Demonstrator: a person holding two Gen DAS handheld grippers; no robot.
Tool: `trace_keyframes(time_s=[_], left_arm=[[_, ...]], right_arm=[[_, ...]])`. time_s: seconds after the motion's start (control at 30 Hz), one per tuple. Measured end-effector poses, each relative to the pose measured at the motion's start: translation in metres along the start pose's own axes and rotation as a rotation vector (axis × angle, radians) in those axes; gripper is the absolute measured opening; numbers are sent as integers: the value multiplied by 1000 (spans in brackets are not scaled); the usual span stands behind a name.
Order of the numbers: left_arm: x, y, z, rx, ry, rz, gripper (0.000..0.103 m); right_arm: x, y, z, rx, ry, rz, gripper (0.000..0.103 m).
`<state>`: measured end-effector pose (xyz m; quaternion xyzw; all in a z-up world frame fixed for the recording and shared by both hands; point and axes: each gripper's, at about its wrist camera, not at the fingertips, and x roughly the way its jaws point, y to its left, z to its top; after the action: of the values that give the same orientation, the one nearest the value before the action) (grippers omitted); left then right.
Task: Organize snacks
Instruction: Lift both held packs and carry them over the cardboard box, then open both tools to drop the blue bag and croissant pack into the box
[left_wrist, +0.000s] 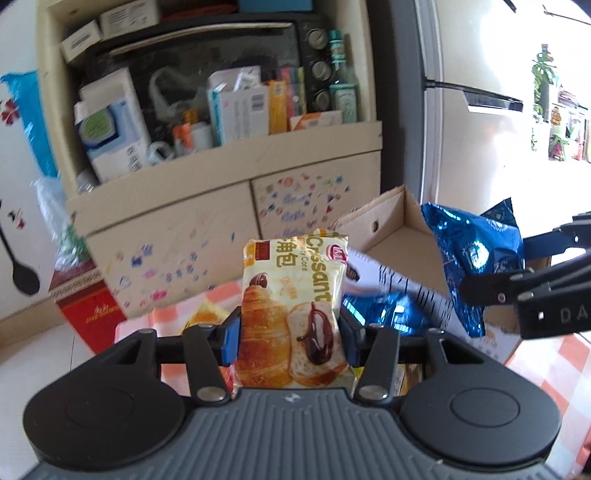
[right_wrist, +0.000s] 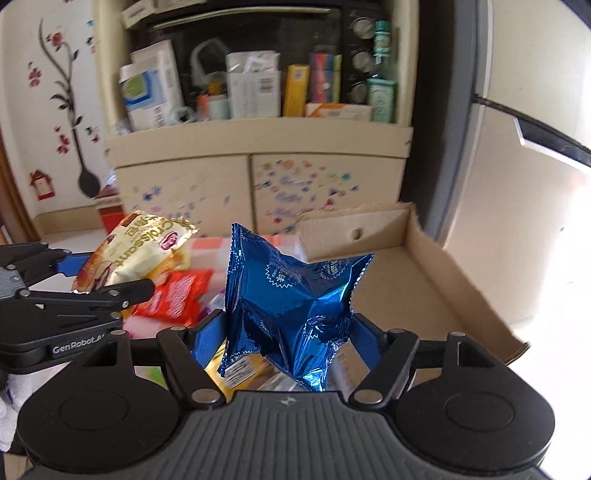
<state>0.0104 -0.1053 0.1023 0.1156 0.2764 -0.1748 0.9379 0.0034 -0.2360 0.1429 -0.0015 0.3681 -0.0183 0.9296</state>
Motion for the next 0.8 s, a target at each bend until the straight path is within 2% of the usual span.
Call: trace_keyframes(time_s=[0.23, 0.57, 0.8], left_arm=[[24, -25, 27, 18, -33, -47, 51], [64, -67, 50, 29, -36, -150, 51], [97, -92, 58, -5, 0, -205, 51]], right_arm=[[9, -30, 13, 49, -40, -111, 79], [29, -63, 15, 191, 36, -204, 79], [33, -78, 12, 254, 52, -261, 79]])
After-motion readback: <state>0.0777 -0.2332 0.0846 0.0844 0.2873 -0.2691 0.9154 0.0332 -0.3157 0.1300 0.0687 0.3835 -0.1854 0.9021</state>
